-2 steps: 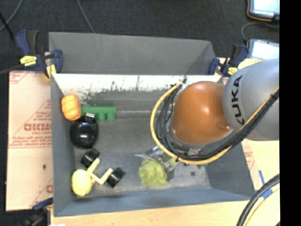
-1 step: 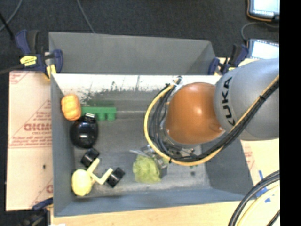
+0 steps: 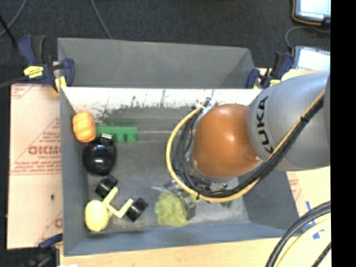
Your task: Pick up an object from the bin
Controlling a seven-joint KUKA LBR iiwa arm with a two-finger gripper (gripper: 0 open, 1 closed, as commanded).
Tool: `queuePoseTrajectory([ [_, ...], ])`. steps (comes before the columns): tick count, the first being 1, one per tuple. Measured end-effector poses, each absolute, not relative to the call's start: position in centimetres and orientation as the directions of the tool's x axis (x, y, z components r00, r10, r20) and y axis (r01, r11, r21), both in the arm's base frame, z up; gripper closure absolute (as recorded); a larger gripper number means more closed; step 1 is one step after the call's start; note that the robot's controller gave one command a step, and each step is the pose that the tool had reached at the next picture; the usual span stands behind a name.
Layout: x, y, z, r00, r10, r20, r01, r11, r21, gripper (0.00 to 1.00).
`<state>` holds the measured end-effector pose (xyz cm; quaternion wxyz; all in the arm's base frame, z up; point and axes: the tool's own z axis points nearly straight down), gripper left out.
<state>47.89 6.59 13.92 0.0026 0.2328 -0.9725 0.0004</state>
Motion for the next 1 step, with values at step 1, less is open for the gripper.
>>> queuePoseTrajectory([
  [1,49.63,6.75,20.36,-0.878,-0.479,-0.019,-0.479,0.878,-0.009,1.0],
])
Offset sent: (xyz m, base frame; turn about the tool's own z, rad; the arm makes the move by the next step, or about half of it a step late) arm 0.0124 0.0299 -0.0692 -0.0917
